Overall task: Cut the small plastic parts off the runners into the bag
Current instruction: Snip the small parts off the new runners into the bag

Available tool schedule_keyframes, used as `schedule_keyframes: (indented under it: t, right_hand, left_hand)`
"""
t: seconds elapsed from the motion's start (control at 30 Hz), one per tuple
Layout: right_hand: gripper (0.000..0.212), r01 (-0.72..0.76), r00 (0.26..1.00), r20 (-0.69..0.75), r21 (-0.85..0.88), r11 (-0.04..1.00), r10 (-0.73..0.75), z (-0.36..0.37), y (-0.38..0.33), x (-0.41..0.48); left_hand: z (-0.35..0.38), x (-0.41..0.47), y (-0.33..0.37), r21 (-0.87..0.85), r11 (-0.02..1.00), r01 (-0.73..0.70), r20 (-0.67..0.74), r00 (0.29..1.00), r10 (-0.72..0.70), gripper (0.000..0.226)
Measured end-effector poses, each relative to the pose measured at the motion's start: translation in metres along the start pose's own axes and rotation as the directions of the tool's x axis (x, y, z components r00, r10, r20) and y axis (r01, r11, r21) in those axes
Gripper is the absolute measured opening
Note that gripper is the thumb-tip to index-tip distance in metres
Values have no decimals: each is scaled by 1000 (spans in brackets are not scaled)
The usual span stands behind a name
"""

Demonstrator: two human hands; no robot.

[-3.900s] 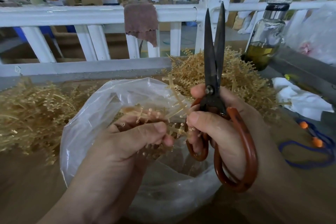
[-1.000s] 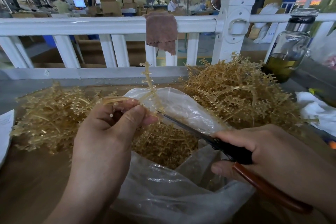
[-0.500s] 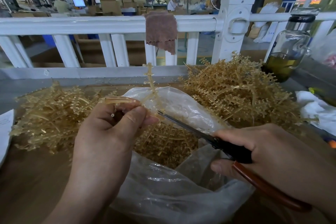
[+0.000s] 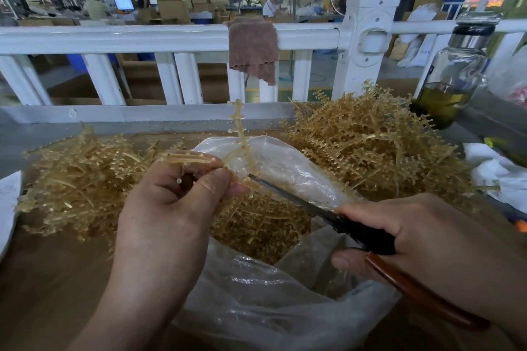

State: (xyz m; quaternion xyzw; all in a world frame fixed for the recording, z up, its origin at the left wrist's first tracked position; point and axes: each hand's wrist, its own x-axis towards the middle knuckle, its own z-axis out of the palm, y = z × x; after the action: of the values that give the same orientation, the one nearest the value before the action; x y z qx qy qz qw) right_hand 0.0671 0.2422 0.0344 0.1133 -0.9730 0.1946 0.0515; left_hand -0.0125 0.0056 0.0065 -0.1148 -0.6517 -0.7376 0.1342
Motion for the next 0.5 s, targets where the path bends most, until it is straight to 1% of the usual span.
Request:
schedule_keyframes:
  t: [0.07, 0.17, 0.33, 0.4, 0.5]
  right_hand:
    - [61, 0, 1000, -10, -5, 1000, 0, 0, 0, 0]
    - [57, 7, 1000, -16, -16, 1000, -7, -1, -1, 0]
    - [61, 29, 999, -26, -19, 999, -30, 0, 0, 0]
    - [63, 30, 999, -40, -31, 999, -31, 1, 0, -1]
    - [60, 31, 998, -46, -33, 999, -33, 1, 0, -2]
  left_hand:
    - [1, 0, 1, 22, 1000, 6, -5, 1000, -6, 15]
    - [2, -2, 4, 42, 999, 17, -16, 1000, -17, 15]
    - [3, -2, 5, 16, 1000, 26, -34, 999, -25, 16]
    - [3, -2, 5, -7, 999, 31, -40, 999, -32, 14]
    - [3, -2, 6, 3, 999, 36, -42, 998, -35, 9]
